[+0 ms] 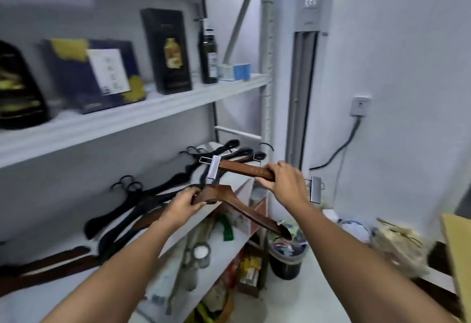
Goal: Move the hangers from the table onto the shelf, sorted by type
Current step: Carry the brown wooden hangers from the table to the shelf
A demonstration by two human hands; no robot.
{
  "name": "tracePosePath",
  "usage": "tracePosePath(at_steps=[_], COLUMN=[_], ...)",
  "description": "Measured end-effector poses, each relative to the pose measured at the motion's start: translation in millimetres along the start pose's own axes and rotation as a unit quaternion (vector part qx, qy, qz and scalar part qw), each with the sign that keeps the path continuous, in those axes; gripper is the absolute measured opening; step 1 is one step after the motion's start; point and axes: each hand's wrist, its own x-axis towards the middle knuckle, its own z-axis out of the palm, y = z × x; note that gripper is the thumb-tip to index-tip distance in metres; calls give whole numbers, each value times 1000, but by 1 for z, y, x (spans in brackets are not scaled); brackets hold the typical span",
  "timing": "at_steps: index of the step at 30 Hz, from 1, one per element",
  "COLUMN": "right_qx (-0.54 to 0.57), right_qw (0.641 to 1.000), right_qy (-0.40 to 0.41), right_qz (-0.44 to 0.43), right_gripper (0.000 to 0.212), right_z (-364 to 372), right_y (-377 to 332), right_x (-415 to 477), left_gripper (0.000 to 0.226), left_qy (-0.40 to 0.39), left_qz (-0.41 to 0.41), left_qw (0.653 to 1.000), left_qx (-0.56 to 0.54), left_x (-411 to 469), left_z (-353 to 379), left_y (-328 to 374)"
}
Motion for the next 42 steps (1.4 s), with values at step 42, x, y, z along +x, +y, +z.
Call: tracePosePath(at_steps=[42], right_qx=[104], right_qw=[935], right_qy=[-168], right_qz=[-293], right_gripper=[45], right_z=[165], right_y=[-403], right_x=[-50], left_gripper=[23], left_qy=[158], left_qz=[-424], left_qw=[890], left_qx=[-56], left_x=[-295], left_z=[-126], left_y=[-322])
